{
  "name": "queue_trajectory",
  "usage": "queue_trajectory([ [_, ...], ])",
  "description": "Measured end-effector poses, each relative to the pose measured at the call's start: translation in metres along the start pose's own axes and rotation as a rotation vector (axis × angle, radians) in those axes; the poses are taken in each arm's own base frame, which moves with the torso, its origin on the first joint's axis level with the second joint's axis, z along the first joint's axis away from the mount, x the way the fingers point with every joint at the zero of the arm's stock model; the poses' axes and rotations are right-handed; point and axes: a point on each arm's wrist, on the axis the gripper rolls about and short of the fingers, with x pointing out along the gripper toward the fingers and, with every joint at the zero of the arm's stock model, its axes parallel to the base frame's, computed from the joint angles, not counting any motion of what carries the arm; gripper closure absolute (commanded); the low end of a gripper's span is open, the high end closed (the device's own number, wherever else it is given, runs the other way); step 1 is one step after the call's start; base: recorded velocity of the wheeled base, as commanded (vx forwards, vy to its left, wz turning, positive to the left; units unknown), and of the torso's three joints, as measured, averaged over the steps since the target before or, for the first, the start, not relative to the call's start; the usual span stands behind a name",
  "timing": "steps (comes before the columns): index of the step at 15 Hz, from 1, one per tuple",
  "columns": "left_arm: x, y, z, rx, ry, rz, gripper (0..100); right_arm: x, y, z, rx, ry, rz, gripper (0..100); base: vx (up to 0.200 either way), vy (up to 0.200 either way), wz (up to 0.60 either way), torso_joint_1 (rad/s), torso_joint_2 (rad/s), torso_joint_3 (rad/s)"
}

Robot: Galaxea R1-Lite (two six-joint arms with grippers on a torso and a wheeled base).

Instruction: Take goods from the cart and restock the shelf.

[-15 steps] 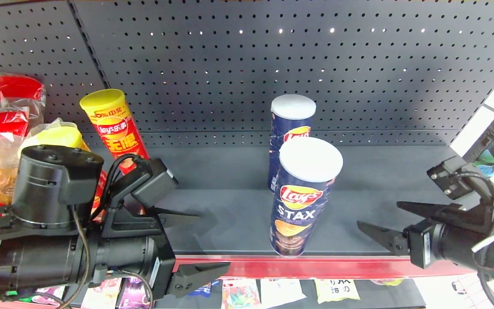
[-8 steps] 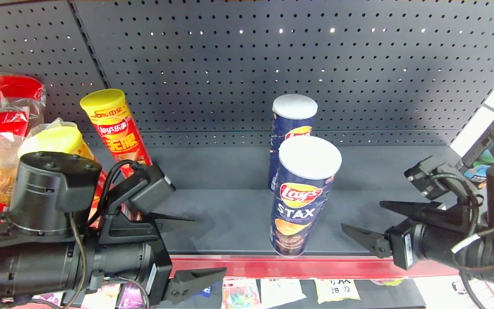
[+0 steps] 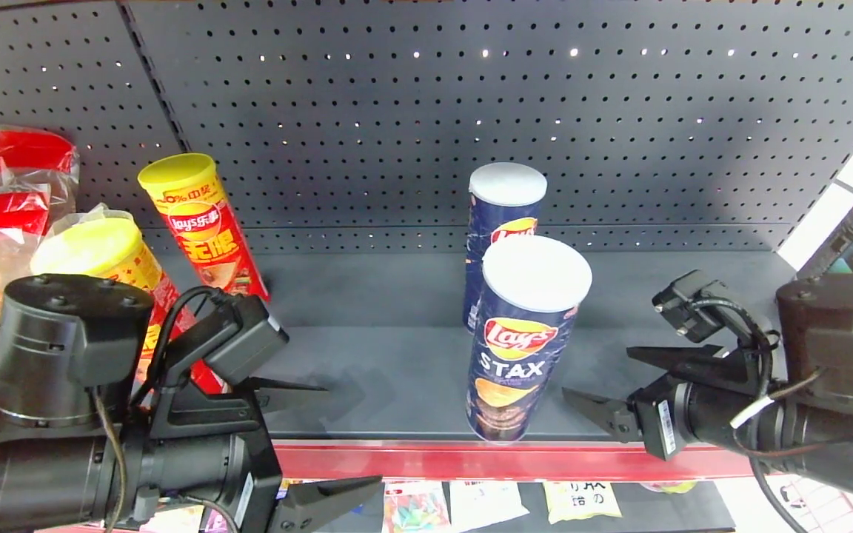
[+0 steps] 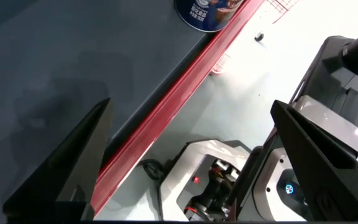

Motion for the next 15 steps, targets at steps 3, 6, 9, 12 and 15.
queue_trajectory([
  [3,-0.003,-0.001,-0.002,0.0,-0.002,0.001,0,0.003,0.004,0.003,-0.008,-0.003,0.015,0,0.0,0.0,0.0,0.0,0.0,0.0],
  [6,-0.005,-0.002,-0.003,0.001,-0.005,0.002,0,0.006,0.009,0.006,-0.016,-0.004,0.031,0,0.0,0.0,0.0,0.0,0.0,0.0],
  [9,-0.005,-0.002,-0.003,0.002,-0.007,0.002,0,0.008,0.011,0.007,-0.02,-0.003,0.037,0,0.0,0.0,0.0,0.0,0.0,0.0],
  [12,-0.006,-0.002,-0.003,0.003,-0.009,0.002,0,0.009,0.014,0.007,-0.027,-0.003,0.05,0,0.0,0.0,0.0,0.0,0.0,0.0],
  [15,-0.007,-0.002,-0.002,0.004,-0.013,0.002,0,0.009,0.016,0.007,-0.031,-0.003,0.056,0,0.0,0.0,0.0,0.0,0.0,0.0],
])
